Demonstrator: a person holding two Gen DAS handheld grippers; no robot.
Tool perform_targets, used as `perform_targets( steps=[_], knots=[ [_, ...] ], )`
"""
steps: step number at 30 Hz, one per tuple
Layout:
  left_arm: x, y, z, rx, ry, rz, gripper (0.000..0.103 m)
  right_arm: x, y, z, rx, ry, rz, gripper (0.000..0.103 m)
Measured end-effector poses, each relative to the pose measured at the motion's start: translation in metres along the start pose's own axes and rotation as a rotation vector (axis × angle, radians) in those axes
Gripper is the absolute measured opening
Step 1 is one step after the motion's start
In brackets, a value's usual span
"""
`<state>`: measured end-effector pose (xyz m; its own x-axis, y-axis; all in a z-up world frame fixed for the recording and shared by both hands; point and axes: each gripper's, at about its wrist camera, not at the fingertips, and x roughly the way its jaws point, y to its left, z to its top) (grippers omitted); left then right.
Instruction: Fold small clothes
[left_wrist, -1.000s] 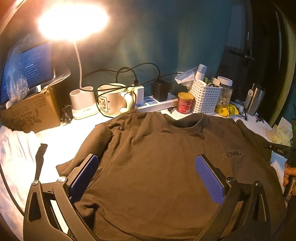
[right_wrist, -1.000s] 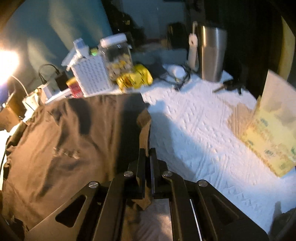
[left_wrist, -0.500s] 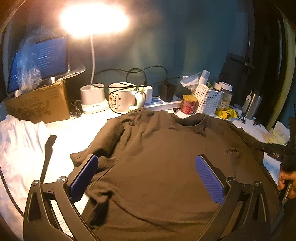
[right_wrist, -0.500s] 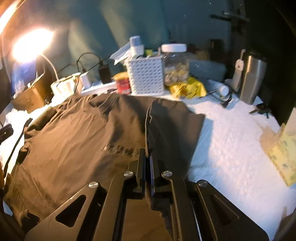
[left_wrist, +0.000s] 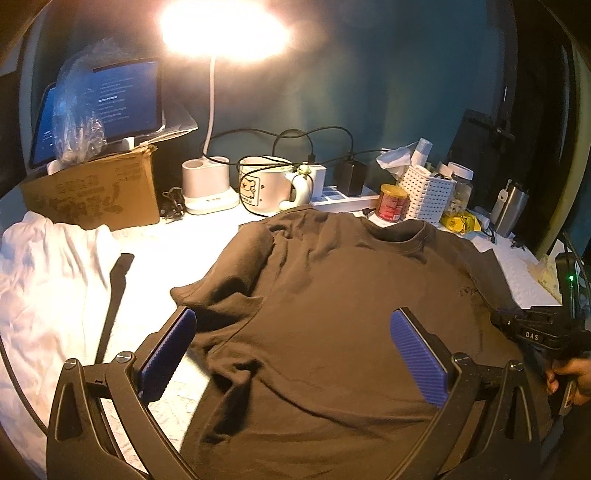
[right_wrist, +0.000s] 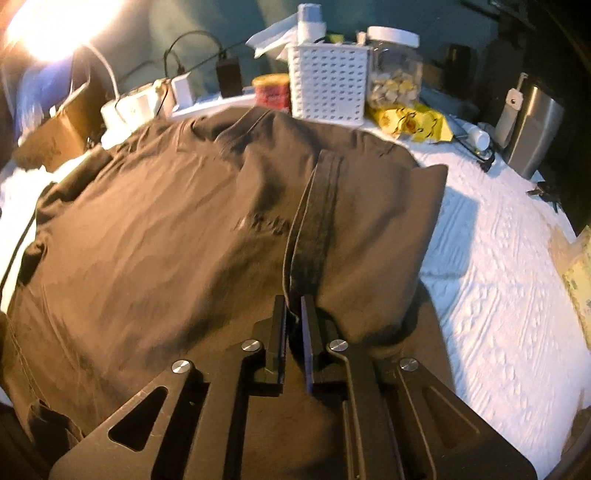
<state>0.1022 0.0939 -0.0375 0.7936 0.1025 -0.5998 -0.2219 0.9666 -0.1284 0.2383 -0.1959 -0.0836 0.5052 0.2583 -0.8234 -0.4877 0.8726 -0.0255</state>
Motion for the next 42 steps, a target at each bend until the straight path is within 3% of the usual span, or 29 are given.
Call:
perform_targets(
  steps=[2, 4, 12, 18, 20, 24, 29, 34, 36, 38, 40, 42],
  knots=[
    [0.000, 0.007, 0.000, -0.004, 0.000, 0.009, 0.103, -0.002, 0.007, -0.002, -0.010, 0.003, 0.009, 0.039],
    [0.001, 0.015, 0.000, -0.007, 0.002, 0.019, 0.103, -0.004, 0.015, -0.004, -0.022, 0.008, 0.001, 0.044],
    [0.010, 0.055, 0.005, 0.013, 0.016, 0.042, 0.103, -0.017, 0.034, -0.002, -0.023, 0.008, -0.002, 0.044],
    [0.032, 0.073, 0.013, 0.045, 0.061, -0.040, 0.102, -0.026, 0.043, 0.002, -0.018, -0.004, -0.044, 0.044],
    [0.042, 0.079, 0.018, 0.046, 0.075, -0.073, 0.093, -0.028, 0.041, 0.002, -0.002, -0.008, -0.066, 0.044],
    [0.063, 0.088, 0.030, 0.045, 0.112, -0.105, 0.089, -0.035, 0.039, 0.000, 0.031, -0.023, -0.087, 0.044],
    [0.097, 0.091, 0.043, 0.052, 0.179, -0.165, 0.070, -0.045, 0.038, -0.002, 0.068, -0.045, -0.111, 0.044],
    [0.131, 0.087, 0.044, 0.073, 0.273, -0.189, 0.064, -0.056, 0.032, -0.006, 0.111, -0.068, -0.136, 0.044],
    [0.139, 0.086, 0.044, 0.087, 0.289, -0.187, 0.052, -0.060, 0.027, -0.010, 0.123, -0.070, -0.147, 0.044],
    [0.145, 0.088, 0.042, 0.080, 0.314, -0.198, 0.025, -0.061, 0.022, -0.012, 0.138, -0.068, -0.158, 0.044],
    [0.143, 0.091, 0.042, 0.062, 0.306, -0.205, 0.011, -0.062, 0.015, -0.014, 0.153, -0.067, -0.162, 0.044],
    [0.137, 0.095, 0.044, 0.042, 0.280, -0.196, 0.007, -0.061, 0.010, -0.014, 0.158, -0.067, -0.161, 0.044]
  ],
)
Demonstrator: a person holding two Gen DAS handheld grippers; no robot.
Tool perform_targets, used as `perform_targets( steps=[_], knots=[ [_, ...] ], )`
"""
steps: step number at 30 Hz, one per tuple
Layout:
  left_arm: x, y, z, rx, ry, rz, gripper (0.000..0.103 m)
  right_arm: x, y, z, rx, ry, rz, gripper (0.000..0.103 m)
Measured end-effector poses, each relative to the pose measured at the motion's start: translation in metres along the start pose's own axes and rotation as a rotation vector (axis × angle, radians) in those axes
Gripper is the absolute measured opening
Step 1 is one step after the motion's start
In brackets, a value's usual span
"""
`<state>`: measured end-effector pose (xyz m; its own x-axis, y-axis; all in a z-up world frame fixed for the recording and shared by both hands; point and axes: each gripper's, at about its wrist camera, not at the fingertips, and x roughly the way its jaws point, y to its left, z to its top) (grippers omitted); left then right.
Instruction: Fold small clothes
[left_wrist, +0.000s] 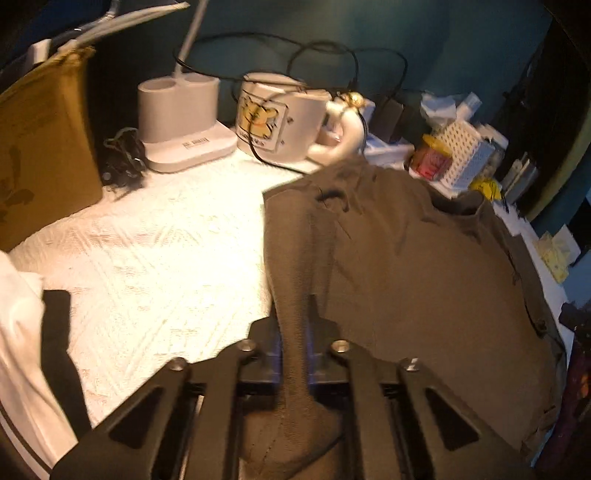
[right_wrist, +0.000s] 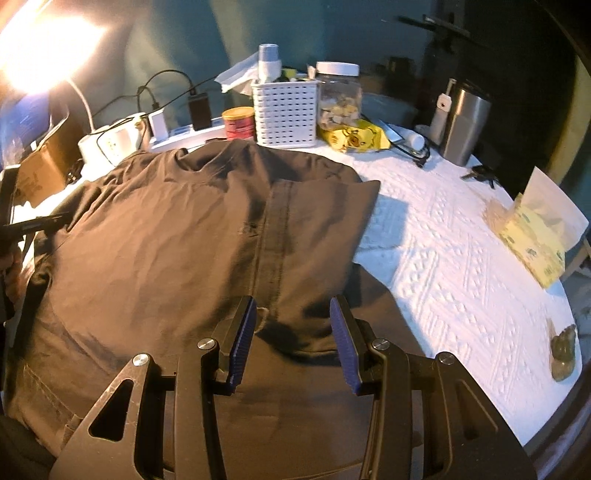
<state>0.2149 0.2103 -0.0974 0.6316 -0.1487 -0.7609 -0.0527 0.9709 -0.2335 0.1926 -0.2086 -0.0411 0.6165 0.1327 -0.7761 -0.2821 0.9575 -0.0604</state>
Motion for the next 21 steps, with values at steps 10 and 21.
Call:
perform_targets(
  steps=[10, 21],
  knots=[
    [-0.048, -0.023, 0.001, 0.011, -0.202, 0.098, 0.004, 0.004, -0.015, 0.010, -0.015, -0.033, 0.056, 0.044],
    [-0.022, -0.094, 0.007, 0.186, -0.145, 0.091, 0.004, 0.001, -0.056, -0.005, 0.058, -0.056, 0.075, 0.044]
  ],
)
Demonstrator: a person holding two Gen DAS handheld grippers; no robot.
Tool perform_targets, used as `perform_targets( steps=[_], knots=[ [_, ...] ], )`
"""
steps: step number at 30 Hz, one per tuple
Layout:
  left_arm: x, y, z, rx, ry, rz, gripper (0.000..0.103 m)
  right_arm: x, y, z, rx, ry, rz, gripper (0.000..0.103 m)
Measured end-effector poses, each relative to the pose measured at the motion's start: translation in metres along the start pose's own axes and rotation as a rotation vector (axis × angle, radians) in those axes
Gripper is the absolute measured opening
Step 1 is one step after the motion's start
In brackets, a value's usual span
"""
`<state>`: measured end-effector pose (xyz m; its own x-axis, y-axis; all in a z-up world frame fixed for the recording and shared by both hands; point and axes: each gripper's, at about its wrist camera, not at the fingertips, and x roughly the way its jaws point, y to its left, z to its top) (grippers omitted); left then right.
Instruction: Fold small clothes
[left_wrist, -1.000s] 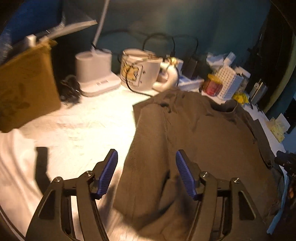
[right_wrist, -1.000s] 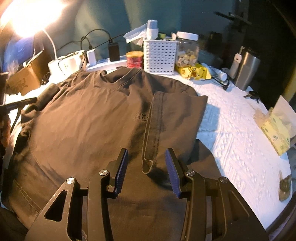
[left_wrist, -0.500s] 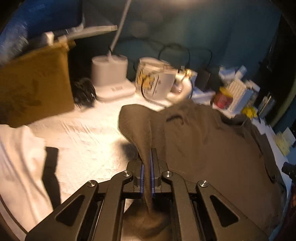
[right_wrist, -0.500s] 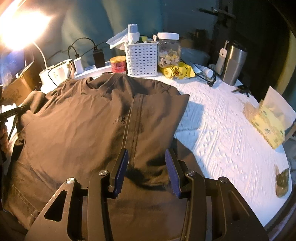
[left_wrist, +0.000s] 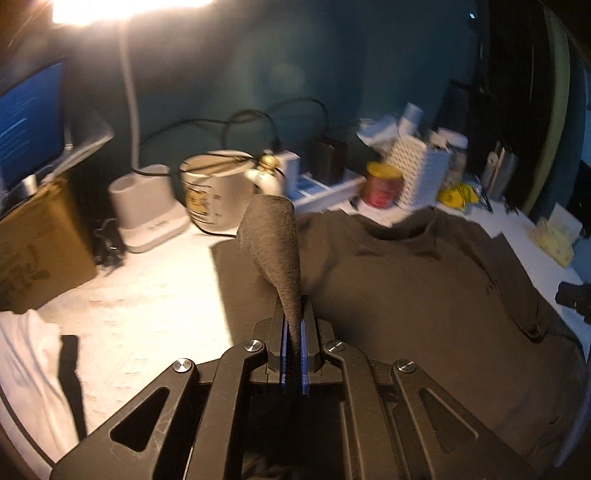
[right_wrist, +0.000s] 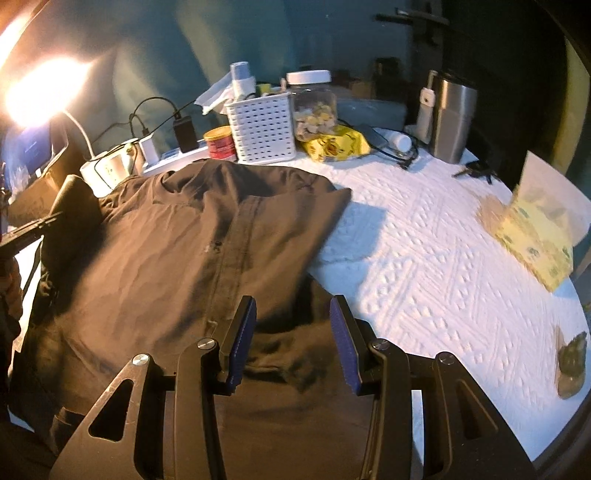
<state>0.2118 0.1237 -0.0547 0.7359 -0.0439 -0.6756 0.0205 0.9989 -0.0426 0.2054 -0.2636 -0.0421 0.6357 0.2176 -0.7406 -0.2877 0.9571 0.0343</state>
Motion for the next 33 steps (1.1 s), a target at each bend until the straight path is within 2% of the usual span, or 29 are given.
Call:
perform_targets(
  steps=[8, 16, 18, 20, 23, 27, 29, 31, 33],
  knots=[
    [0.033, -0.022, -0.008, 0.032, 0.111, -0.010, 0.004, 0.000, -0.023, -0.010, 0.045, 0.001, 0.000, 0.044],
    [0.049, -0.039, -0.014, 0.043, 0.192, -0.044, 0.005, 0.003, -0.027, -0.010, 0.056, 0.001, 0.009, 0.044],
    [0.055, -0.042, -0.016, 0.042, 0.220, -0.051, 0.010, 0.003, -0.027, -0.011, 0.058, 0.001, 0.011, 0.044],
    [0.054, -0.047, -0.016, 0.036, 0.216, -0.070, 0.027, 0.003, -0.026, -0.011, 0.057, 0.000, 0.014, 0.044],
    [0.052, -0.055, -0.016, 0.034, 0.220, -0.104, 0.045, 0.003, -0.022, -0.011, 0.053, -0.001, 0.017, 0.044],
    [0.043, -0.065, -0.019, 0.066, 0.238, -0.127, 0.046, -0.001, -0.021, -0.011, 0.058, -0.009, 0.014, 0.044],
    [0.033, -0.063, -0.020, 0.050, 0.242, -0.150, 0.046, -0.003, -0.021, -0.011, 0.060, -0.012, 0.011, 0.044],
    [0.016, -0.059, -0.019, 0.024, 0.228, -0.185, 0.046, -0.005, -0.021, -0.011, 0.060, -0.016, 0.009, 0.044],
    [0.000, -0.052, -0.017, 0.016, 0.197, -0.186, 0.046, -0.005, -0.021, -0.010, 0.058, -0.016, 0.009, 0.044]
  ],
)
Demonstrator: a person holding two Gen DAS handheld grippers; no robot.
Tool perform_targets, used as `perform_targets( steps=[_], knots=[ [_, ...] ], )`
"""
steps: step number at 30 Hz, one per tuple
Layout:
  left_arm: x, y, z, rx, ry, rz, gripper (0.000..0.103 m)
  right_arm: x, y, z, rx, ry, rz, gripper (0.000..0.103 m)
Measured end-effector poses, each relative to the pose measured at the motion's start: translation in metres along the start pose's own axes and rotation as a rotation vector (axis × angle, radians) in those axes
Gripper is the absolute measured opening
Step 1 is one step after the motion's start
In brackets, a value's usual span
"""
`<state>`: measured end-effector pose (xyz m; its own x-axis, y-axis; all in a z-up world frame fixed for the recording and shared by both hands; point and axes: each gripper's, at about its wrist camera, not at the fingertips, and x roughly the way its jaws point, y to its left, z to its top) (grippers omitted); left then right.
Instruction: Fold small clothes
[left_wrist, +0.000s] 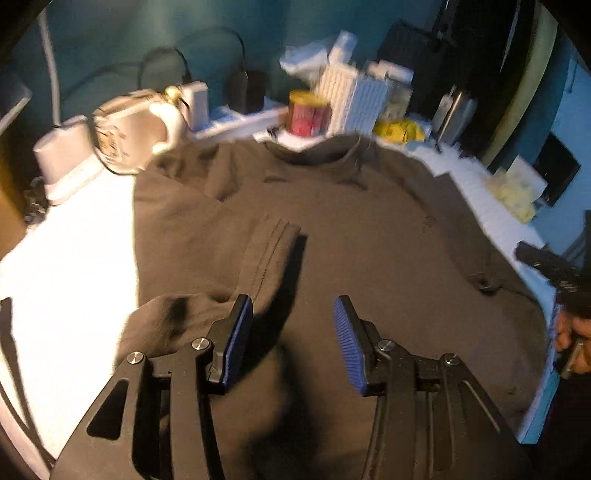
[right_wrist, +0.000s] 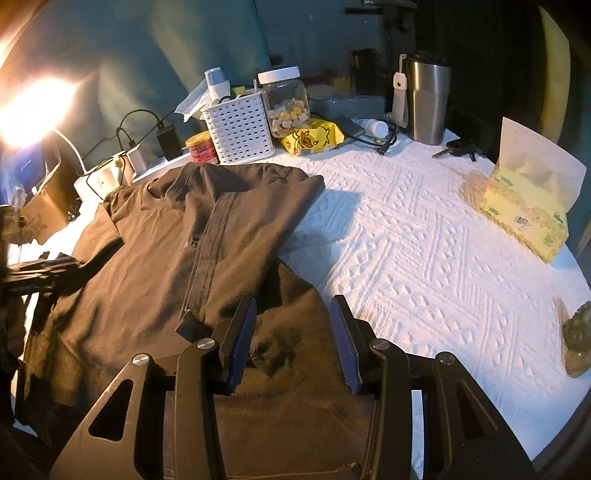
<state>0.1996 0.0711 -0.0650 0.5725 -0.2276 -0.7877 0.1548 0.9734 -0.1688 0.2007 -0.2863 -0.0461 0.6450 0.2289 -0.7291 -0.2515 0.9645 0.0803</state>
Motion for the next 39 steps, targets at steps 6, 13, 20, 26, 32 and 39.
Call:
perform_targets(
  steps=[6, 13, 20, 26, 32, 39],
  knots=[
    [-0.042, 0.035, -0.008, -0.047, -0.090, 0.114, 0.046, 0.002, 0.010, 0.000, -0.019, 0.004, 0.019, 0.044],
    [-0.015, 0.088, -0.023, -0.213, -0.043, 0.071, 0.046, 0.003, 0.026, -0.001, -0.052, 0.017, 0.039, 0.044],
    [-0.003, 0.064, -0.027, -0.203, -0.007, -0.086, 0.046, -0.006, 0.025, -0.004, -0.047, 0.010, 0.019, 0.044],
    [-0.015, 0.015, -0.037, -0.031, 0.023, -0.133, 0.046, -0.007, 0.021, -0.006, -0.033, 0.014, 0.005, 0.044],
    [-0.012, -0.013, -0.045, 0.084, 0.070, -0.129, 0.046, -0.009, 0.029, -0.004, -0.053, 0.007, 0.021, 0.044],
    [-0.016, -0.005, -0.034, 0.097, 0.021, -0.045, 0.046, -0.015, 0.021, -0.009, -0.035, 0.001, 0.012, 0.044]
  ],
)
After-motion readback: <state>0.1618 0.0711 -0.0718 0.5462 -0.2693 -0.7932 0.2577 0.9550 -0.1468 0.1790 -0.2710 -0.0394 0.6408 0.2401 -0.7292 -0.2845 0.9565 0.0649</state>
